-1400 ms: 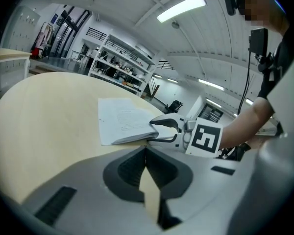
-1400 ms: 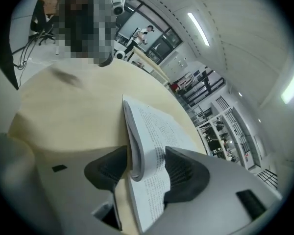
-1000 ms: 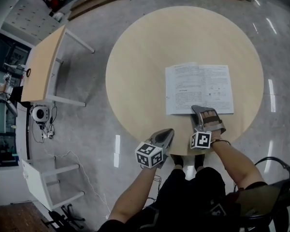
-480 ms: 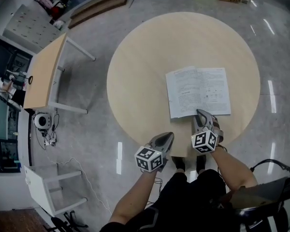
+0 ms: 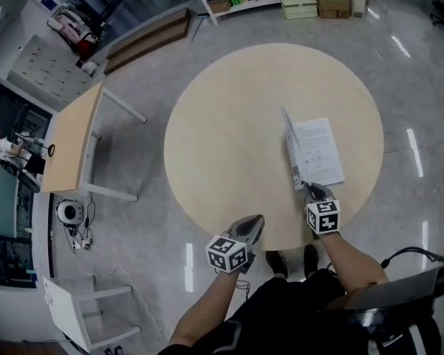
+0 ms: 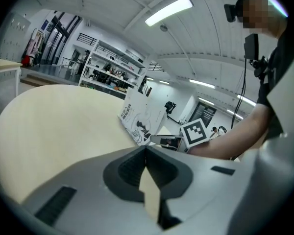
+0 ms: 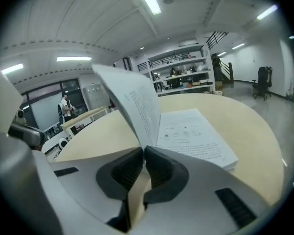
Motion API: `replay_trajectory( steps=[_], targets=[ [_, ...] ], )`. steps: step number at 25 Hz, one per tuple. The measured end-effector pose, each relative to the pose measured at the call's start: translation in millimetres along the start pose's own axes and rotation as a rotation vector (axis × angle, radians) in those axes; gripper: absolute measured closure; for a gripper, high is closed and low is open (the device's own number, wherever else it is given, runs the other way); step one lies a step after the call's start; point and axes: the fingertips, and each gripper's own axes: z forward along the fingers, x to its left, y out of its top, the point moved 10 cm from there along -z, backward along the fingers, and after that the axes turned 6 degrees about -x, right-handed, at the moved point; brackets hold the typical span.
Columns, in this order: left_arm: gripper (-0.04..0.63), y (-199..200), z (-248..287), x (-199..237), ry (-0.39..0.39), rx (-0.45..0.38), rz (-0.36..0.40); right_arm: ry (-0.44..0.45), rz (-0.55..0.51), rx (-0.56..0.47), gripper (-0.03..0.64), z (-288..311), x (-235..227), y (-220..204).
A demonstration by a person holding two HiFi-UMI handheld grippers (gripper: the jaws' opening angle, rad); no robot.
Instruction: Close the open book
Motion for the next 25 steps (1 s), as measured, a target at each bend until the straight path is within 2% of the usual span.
replay_trajectory(
  steps=[5, 11, 16, 25],
  targets=[
    [0.597, 6, 3, -8, -0.014, 0.013, 0.025, -0.021, 0.112, 0.006, 0.598, -1, -13, 0],
    [0.596, 6, -1, -18, -0.02, 0.025, 0.042, -0.023, 0.359, 0.006, 0.6, -2, -28, -8],
    [0.596, 2, -2, -21, -0.012, 0.018, 0.018, -0.046, 0.514, 0.06, 0.6, 3, -41, -16],
    [0.596, 10, -15, -24, -0.014, -0.004, 0.012, -0.014, 0.806, 0.116, 0.597, 4, -47, -19]
  ],
)
